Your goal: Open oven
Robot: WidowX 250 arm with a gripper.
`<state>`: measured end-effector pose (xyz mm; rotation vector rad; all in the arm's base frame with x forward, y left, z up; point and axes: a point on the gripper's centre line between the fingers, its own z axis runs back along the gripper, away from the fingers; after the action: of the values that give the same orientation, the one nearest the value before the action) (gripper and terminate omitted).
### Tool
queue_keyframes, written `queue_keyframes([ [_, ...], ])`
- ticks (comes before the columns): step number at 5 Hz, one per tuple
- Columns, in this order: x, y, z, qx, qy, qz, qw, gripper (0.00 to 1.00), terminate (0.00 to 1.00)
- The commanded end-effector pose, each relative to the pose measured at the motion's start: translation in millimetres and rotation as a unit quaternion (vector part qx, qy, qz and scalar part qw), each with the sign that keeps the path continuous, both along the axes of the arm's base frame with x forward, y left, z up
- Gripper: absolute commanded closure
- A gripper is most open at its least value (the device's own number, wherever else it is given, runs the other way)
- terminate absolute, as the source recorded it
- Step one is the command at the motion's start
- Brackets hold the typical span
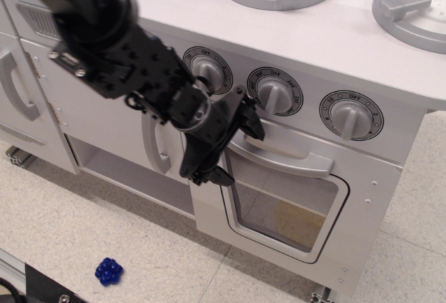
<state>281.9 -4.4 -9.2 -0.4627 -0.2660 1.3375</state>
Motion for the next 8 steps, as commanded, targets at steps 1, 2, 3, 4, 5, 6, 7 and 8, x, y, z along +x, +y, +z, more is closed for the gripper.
queue_keyframes([
  [1,6,5,-5,0.011,-0.005,-0.004,0.9999,0.00,0.00],
  [2,3,4,-13,0.014,0.012,-0.003,0.9998,0.00,0.00],
  [3,-11,6,-16,0.021,0.045,-0.007,0.9987,0.00,0.00],
  [4,-36,6,-10,0.051,0.099,-0.039,0.9930,0.00,0.00],
  [5,-55,7,-5,0.071,0.107,-0.066,0.9895,0.00,0.00],
  [6,-65,7,5,0.098,0.150,-0.104,0.9782,0.00,0.00],
  [7,-76,1,20,0.145,0.197,-0.147,0.9585,0.00,0.00],
  [8,-89,0,35,0.138,0.200,-0.178,0.9536,0.00,0.00],
])
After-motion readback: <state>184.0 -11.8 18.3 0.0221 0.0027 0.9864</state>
